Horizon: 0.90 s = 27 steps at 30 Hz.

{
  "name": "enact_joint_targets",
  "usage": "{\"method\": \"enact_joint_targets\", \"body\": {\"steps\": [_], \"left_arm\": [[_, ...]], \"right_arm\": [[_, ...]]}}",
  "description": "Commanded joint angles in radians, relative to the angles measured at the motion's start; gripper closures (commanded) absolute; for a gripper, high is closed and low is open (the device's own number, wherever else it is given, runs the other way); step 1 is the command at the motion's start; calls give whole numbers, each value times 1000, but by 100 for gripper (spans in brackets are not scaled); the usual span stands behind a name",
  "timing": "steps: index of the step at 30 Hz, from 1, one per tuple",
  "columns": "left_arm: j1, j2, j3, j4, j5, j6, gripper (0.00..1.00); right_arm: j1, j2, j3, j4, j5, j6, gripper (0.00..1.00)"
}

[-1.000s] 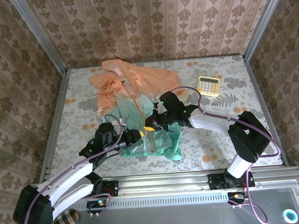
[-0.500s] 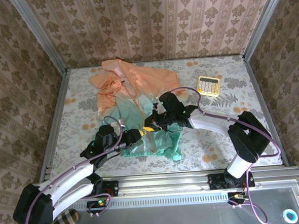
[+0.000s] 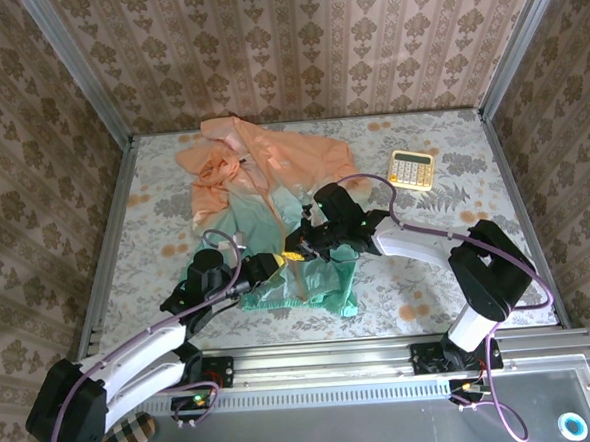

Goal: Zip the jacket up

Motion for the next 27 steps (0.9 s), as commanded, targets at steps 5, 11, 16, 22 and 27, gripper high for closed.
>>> {"method": "enact_joint_targets", "body": {"steps": [5, 11, 16, 22, 27], "left_arm": [[1, 16, -14, 87, 26, -24, 74], [4, 16, -14, 92, 29, -24, 77], [10, 16, -17, 105, 41, -28, 77], [18, 18, -23, 116, 55, -26, 80], [43, 25, -50, 160, 102, -4, 100]], "right_arm": [[9, -14, -18, 22, -11, 11, 100], [8, -14, -17, 20, -11, 10, 100], [10, -15, -18, 21, -12, 11, 100], [14, -15, -18, 17, -11, 11, 100], [15, -17, -12, 1, -11, 6, 100]]}}
